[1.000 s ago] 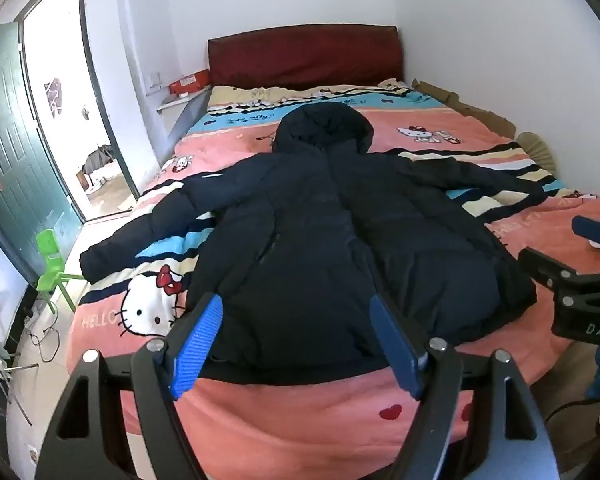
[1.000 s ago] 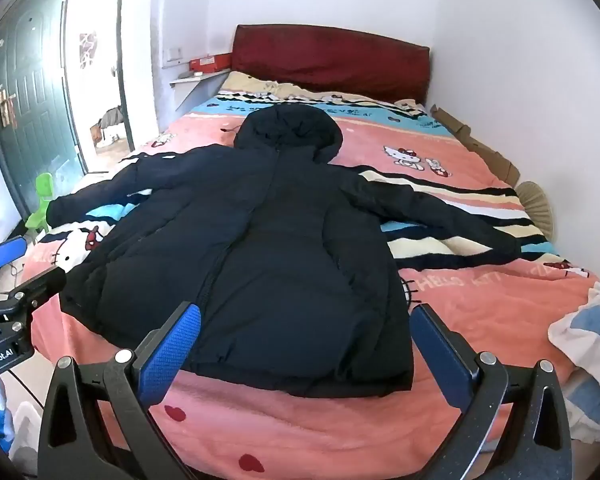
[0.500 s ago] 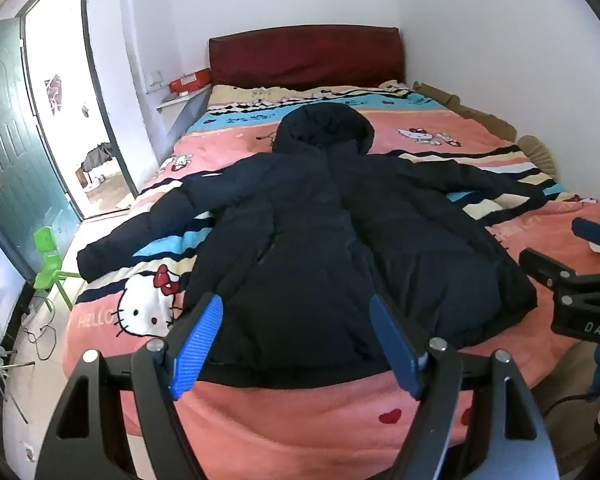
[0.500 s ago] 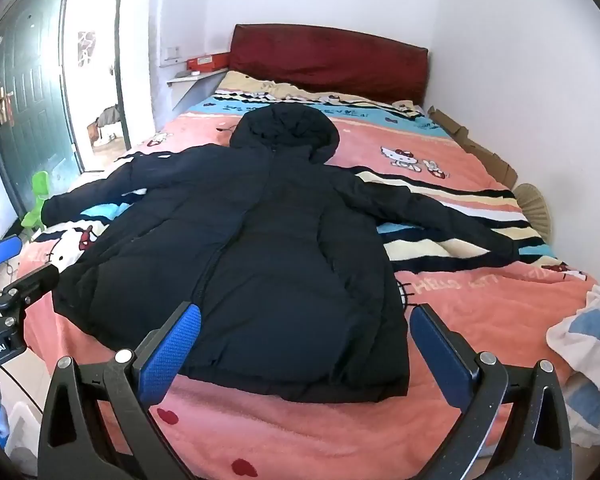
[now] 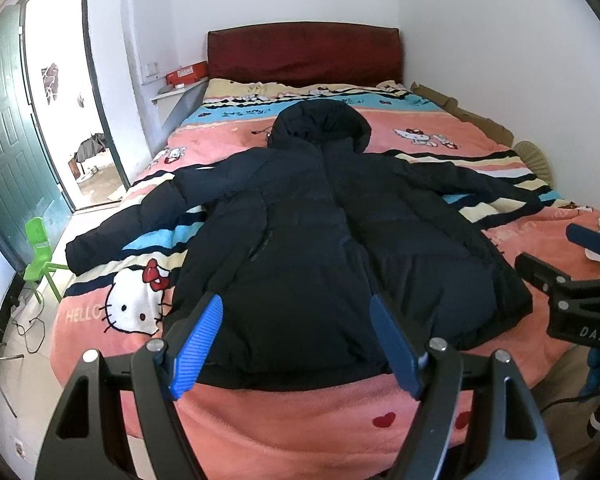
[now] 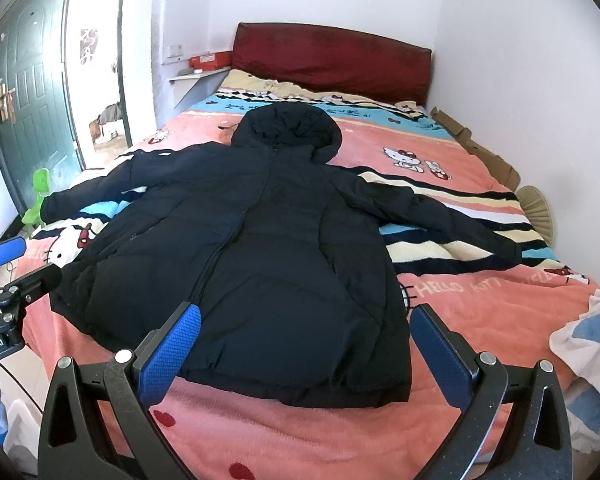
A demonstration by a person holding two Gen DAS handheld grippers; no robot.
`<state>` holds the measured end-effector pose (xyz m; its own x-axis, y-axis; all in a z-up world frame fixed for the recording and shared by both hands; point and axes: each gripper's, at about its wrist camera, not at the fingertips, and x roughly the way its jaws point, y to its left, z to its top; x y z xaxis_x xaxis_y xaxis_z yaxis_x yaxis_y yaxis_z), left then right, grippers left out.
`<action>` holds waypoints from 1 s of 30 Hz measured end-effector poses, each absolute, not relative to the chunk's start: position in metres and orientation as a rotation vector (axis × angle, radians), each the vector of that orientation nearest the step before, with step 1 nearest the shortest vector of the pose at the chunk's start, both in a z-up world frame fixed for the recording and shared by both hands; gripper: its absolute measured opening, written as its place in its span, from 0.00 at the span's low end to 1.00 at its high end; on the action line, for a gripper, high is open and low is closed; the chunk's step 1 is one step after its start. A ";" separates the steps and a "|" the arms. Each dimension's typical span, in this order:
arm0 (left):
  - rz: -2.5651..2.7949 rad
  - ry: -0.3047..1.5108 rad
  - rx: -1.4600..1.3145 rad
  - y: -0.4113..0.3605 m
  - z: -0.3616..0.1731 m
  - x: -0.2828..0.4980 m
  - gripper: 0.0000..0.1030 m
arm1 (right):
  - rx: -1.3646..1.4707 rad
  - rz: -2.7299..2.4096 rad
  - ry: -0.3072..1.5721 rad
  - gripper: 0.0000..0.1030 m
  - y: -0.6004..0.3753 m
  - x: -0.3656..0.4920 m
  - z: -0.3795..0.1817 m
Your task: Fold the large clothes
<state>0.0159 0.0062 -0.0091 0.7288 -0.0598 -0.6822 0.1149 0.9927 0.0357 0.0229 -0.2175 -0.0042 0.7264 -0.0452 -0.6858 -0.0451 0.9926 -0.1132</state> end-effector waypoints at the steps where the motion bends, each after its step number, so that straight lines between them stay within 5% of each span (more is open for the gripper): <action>1: -0.094 0.747 0.077 0.006 -0.009 0.017 0.73 | -0.126 0.001 0.759 1.00 -0.217 0.023 -0.004; 30: -0.057 0.734 0.038 0.016 -0.016 0.033 0.73 | -0.105 0.015 0.808 1.00 -0.219 0.046 -0.021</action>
<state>0.0326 0.0160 -0.0165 0.7414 -0.0391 -0.6700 0.0657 0.9977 0.0145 0.0460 -0.2193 -0.0211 0.6911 -0.0271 -0.7222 -0.0535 0.9946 -0.0885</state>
